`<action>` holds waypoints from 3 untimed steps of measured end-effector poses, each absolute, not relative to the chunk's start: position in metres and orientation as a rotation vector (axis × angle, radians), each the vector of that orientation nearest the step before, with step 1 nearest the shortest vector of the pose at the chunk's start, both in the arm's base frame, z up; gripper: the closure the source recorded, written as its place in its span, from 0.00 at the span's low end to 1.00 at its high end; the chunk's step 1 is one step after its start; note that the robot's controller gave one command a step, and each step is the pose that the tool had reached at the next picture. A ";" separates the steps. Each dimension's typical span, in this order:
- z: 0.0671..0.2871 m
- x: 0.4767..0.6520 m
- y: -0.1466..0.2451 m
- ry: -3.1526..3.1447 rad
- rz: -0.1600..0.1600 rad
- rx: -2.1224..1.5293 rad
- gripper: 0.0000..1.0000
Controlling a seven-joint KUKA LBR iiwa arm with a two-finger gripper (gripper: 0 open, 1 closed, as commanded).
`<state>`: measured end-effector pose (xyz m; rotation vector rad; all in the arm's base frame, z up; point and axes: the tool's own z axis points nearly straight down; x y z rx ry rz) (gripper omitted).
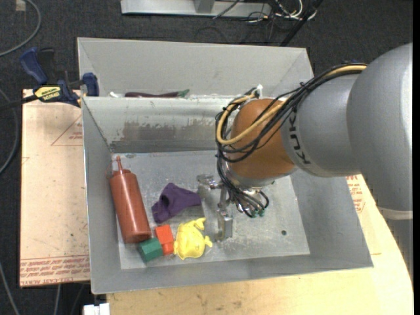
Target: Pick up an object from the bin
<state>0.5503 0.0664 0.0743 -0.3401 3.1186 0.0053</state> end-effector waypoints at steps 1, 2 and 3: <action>0.105 0.551 0.088 3.127 0.003 -0.361 0.00; 0.137 0.558 0.107 3.116 0.008 -0.281 0.00; 0.125 0.546 0.104 3.138 0.006 0.058 0.00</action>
Offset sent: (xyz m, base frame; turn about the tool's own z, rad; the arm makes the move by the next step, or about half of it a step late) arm 0.0091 0.0613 0.0563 0.2806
